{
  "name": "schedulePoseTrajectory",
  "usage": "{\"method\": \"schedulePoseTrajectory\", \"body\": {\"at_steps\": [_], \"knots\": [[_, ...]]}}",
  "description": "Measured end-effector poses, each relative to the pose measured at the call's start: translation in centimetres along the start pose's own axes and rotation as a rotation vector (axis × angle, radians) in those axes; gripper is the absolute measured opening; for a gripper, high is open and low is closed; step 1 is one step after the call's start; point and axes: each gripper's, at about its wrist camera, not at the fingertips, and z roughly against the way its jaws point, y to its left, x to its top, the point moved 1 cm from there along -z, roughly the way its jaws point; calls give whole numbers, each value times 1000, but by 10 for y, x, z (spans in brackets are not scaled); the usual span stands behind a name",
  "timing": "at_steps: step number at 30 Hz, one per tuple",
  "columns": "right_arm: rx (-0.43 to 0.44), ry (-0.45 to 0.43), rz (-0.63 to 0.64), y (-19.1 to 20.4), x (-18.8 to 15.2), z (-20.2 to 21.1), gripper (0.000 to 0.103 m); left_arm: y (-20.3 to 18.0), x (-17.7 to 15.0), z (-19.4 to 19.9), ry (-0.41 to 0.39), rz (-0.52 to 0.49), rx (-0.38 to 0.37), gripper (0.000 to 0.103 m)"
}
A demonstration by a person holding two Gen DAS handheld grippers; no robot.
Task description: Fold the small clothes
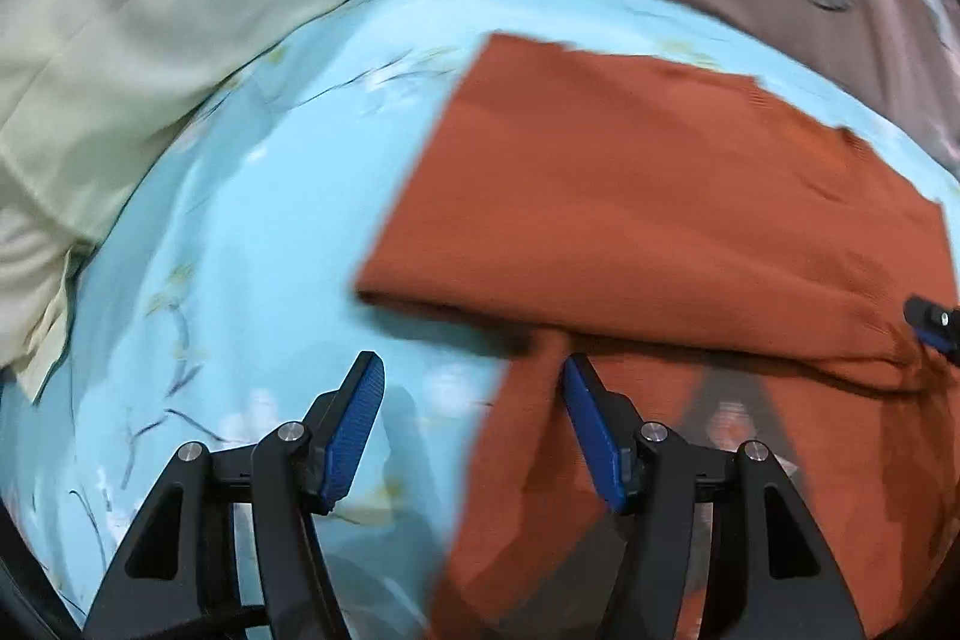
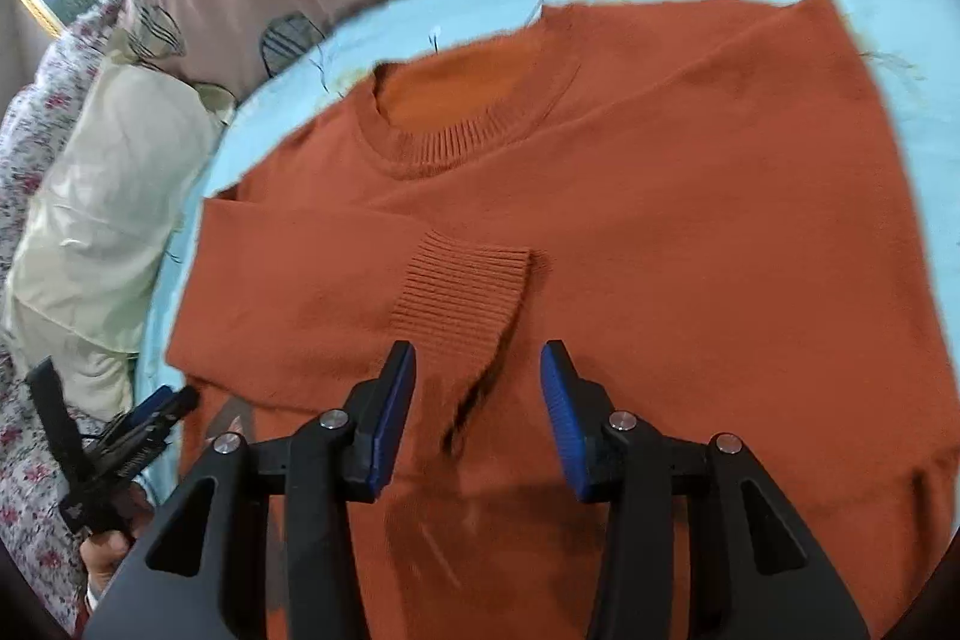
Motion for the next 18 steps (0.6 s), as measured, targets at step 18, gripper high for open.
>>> {"method": "schedulePoseTrajectory", "body": {"at_steps": [18], "knots": [[-189,-147,-1,-55,20,87,5,-20,16,-27,-4,-42,42,63]]}}
